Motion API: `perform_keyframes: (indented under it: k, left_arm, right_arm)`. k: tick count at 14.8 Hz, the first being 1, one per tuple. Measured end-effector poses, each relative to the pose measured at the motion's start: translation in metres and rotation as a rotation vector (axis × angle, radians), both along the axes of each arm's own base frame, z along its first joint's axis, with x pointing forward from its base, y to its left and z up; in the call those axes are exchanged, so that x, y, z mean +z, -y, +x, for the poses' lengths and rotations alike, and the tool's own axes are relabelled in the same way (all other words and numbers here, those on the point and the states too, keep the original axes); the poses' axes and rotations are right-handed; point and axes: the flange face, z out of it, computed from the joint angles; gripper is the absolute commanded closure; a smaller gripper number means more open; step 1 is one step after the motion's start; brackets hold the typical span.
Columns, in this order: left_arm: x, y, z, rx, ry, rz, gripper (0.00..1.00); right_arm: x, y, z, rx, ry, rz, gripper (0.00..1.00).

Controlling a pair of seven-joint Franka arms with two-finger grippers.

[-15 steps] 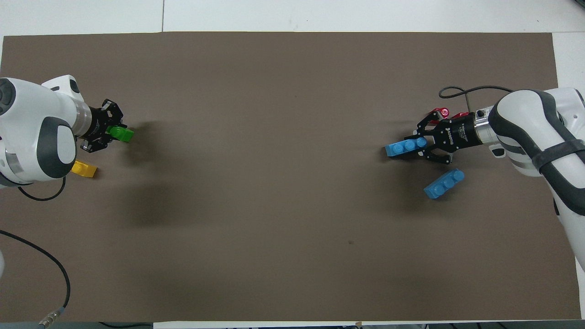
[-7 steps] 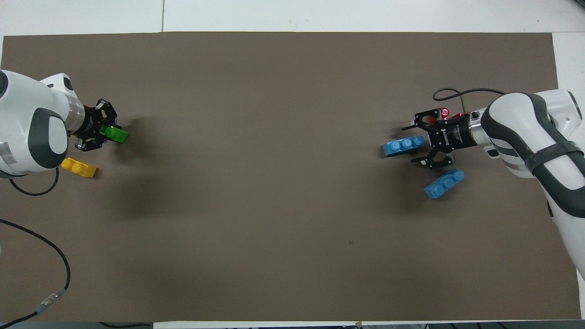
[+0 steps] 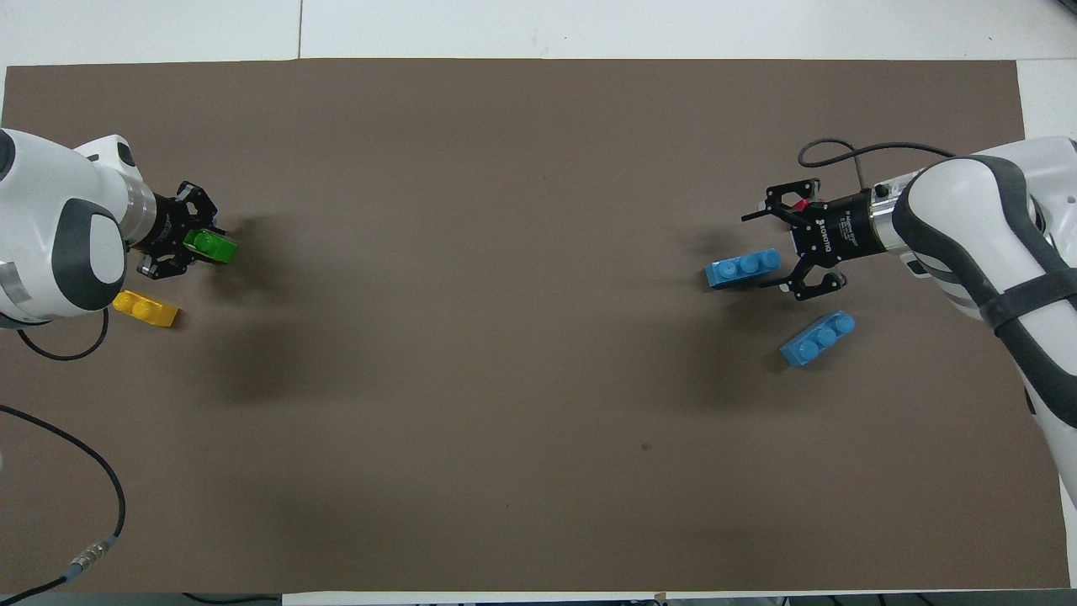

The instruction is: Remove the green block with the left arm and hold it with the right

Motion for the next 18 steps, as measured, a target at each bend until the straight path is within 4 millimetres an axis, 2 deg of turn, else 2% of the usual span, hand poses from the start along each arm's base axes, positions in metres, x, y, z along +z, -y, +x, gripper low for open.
perform_keyframes:
  k: [2, 4, 7, 11, 14, 18]
  left_arm:
    - [0.005, 0.0, 0.002, -0.002, -0.005, -0.001, 0.0]
    - [0.021, 0.0, 0.007, -0.002, 0.014, 0.001, 0.0]
    - [0.07, -0.001, 0.009, -0.004, 0.064, 0.007, 0.0]
    - [0.133, 0.01, -0.002, -0.022, 0.106, 0.011, 0.0]
    - [0.169, 0.023, -0.005, -0.054, 0.109, 0.016, 0.0]
    - [0.208, 0.055, -0.003, -0.125, 0.108, 0.05, 0.0]
  right_arm:
    - [0.026, -0.005, 0.0, 0.086, 0.057, -0.094, 0.0]
    - [0.045, -0.017, 0.001, 0.155, 0.102, -0.151, 0.0]
    - [0.063, -0.021, 0.0, 0.249, 0.15, -0.18, 0.0]
    - [0.095, -0.015, -0.002, 0.418, 0.231, -0.258, 0.0]
    - [0.123, -0.011, -0.009, 0.591, 0.325, -0.329, 0.0]
    - [0.155, -0.009, -0.019, 0.755, 0.43, -0.378, 0.0]
